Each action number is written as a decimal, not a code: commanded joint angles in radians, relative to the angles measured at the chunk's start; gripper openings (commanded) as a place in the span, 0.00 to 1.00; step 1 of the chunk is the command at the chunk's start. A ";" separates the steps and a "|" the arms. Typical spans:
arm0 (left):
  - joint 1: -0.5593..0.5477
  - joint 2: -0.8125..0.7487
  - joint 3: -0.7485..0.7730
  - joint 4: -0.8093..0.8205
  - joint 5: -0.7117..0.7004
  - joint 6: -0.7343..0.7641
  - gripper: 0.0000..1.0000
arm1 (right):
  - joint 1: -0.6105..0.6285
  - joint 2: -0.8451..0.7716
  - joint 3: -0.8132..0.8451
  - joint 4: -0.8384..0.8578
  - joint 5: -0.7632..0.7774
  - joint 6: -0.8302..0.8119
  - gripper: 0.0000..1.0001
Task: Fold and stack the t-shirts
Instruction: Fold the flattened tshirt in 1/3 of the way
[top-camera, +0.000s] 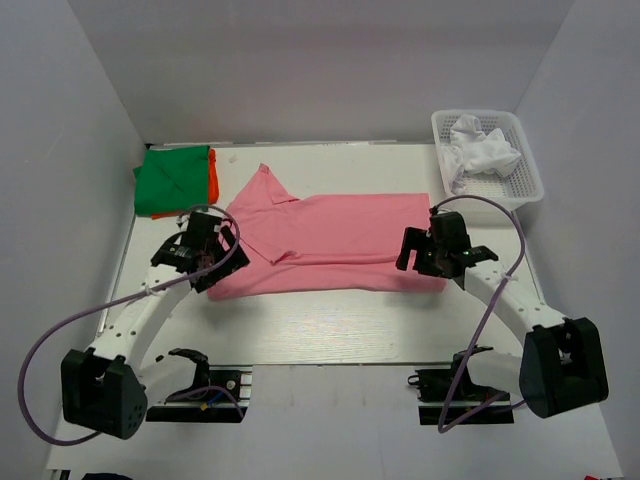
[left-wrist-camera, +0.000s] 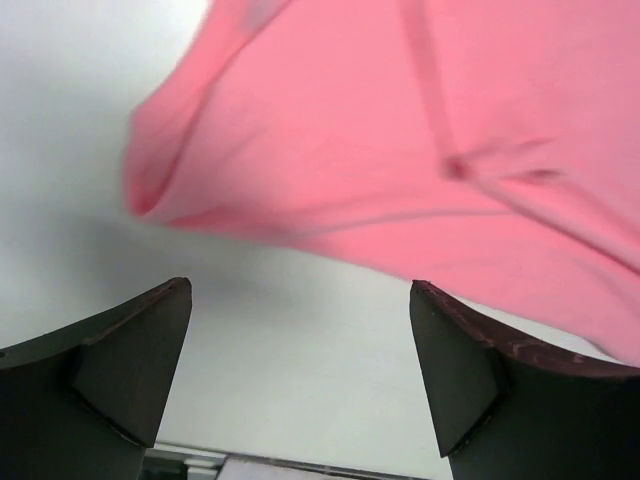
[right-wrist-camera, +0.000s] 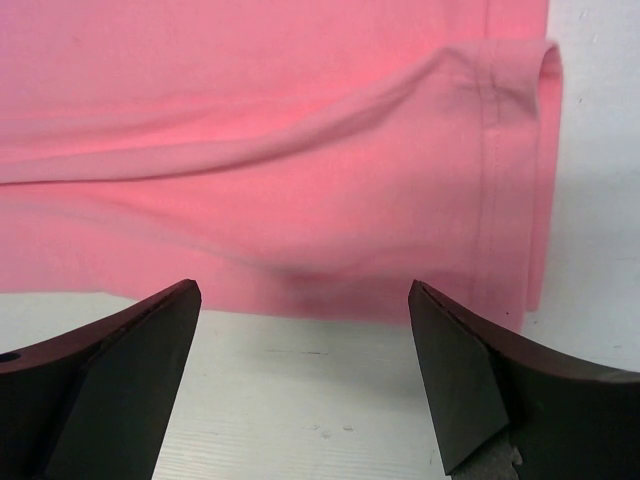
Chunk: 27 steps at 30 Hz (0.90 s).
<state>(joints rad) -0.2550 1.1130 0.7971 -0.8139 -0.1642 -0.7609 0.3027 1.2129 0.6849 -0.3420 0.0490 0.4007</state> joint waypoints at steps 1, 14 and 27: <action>-0.026 0.034 0.088 0.113 0.092 0.141 1.00 | 0.003 -0.015 0.045 0.014 -0.014 -0.034 0.90; -0.181 0.410 0.254 0.268 0.146 0.428 0.82 | -0.005 0.120 0.160 -0.026 0.084 -0.051 0.90; -0.210 0.651 0.410 0.213 -0.006 0.506 0.66 | -0.010 0.151 0.165 -0.061 0.135 -0.059 0.90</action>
<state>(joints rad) -0.4603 1.7851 1.1610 -0.5808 -0.1173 -0.2920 0.3004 1.3754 0.8211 -0.3843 0.1455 0.3569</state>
